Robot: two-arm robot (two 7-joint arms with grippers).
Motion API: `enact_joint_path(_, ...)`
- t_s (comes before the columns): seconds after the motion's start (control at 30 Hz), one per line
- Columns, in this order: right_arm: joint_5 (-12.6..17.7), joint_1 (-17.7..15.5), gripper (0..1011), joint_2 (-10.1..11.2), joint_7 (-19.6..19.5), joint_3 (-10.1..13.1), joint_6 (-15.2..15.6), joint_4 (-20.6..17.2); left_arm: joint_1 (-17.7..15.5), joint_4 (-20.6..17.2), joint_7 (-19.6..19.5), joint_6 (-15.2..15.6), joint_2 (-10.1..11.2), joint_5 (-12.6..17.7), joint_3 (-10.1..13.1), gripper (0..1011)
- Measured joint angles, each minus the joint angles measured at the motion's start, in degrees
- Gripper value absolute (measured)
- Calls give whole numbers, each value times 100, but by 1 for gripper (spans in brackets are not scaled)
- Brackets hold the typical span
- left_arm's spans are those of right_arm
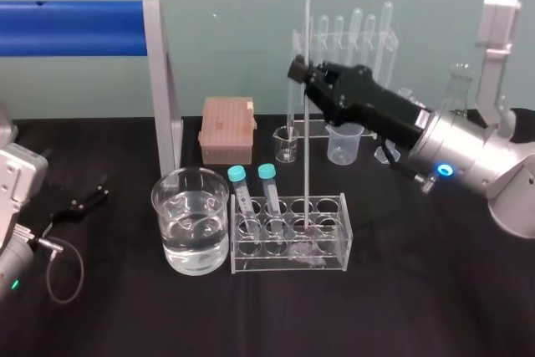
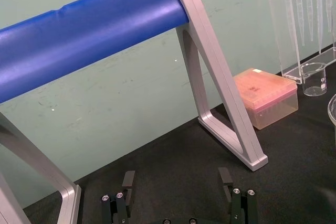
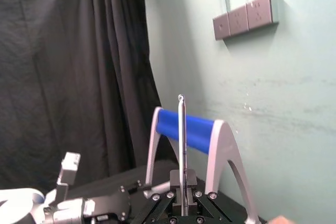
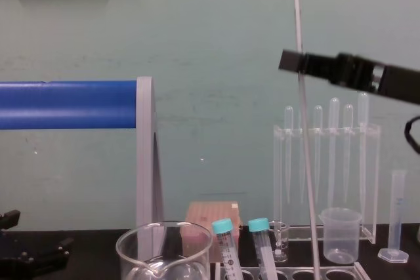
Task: Hold the thermometer with one hand and immerse one end into the beaker, then reinsert it into the test tube rack.
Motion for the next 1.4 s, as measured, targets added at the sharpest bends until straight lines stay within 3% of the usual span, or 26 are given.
enact_joint_path(0.4, -418, 161, 56, -226, 178, -237, -259, 460, 0, 0, 0, 0, 0, 0, 0, 1008)
enact_joint_path(0.77, -771, 269, 56, -385, 283, -460, -213, 838, 0, 0, 0, 0, 0, 0, 0, 1008)
enact_joint_path(1.03, -920, 371, 56, -489, 362, -523, -187, 1069, 0, 0, 0, 0, 0, 0, 0, 1008)
enact_joint_path(1.4, -961, 394, 56, -500, 376, -532, -188, 1104, 0, 0, 0, 0, 0, 0, 0, 1008)
